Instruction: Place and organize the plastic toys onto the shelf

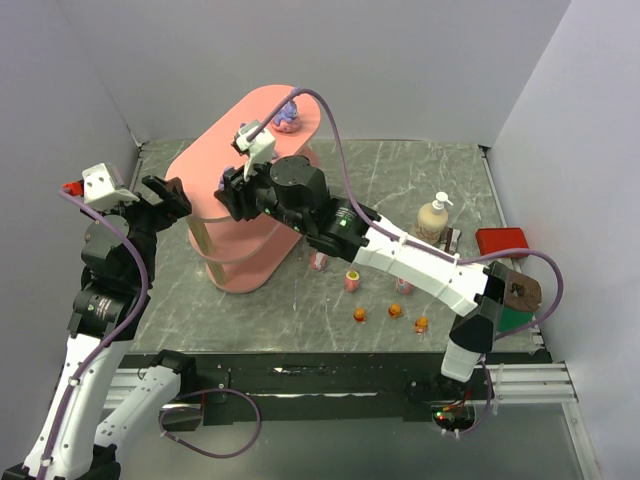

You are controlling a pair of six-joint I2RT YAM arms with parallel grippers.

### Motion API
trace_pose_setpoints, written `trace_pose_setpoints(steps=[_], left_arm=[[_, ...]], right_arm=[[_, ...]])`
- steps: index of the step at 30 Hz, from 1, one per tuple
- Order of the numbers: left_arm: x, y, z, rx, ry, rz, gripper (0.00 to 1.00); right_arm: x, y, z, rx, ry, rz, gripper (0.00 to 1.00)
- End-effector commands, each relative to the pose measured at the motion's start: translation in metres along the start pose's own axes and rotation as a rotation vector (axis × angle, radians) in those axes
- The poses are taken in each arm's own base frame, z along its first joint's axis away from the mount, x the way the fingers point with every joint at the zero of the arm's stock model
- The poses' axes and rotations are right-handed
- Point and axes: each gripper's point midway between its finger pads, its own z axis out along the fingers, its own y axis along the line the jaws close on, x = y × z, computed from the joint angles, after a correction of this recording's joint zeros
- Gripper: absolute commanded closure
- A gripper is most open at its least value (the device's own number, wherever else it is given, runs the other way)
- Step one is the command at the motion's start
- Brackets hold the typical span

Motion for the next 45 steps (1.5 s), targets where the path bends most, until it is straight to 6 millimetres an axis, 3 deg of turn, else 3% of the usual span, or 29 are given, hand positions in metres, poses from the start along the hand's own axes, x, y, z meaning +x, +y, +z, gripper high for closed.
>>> trace_pose_setpoints(steps=[1, 10, 13, 25, 29, 38, 45], left_arm=[[-0.013, -0.002, -0.003, 0.005, -0.034, -0.014, 0.04], [-0.013, -0.002, -0.004, 0.005, -0.036, -0.016, 0.04], [-0.012, -0.001, -0.003, 0.004, -0.034, -0.014, 0.04], [-0.014, -0.001, -0.004, 0.003, -0.039, -0.016, 0.04], [-0.015, -0.001, -0.005, 0.004, -0.040, -0.017, 0.04], [-0.016, 0.000, -0.005, -0.002, -0.042, -0.022, 0.04], [-0.020, 0.002, -0.008, -0.008, -0.056, -0.024, 0.04]], right_arm=[[0.014, -0.003, 0.006, 0.001, 0.062, 0.003, 0.51], [0.014, -0.003, 0.009, -0.035, 0.060, 0.011, 0.45], [0.014, -0.003, 0.008, -0.039, 0.051, 0.004, 0.37], [0.008, -0.003, 0.003, -0.041, 0.028, -0.002, 0.25], [0.008, -0.005, -0.002, -0.029, 0.024, 0.001, 0.16], [-0.004, -0.008, -0.026, -0.032, -0.011, 0.005, 0.12], [-0.022, -0.007, -0.058, -0.054, -0.062, 0.019, 0.11]])
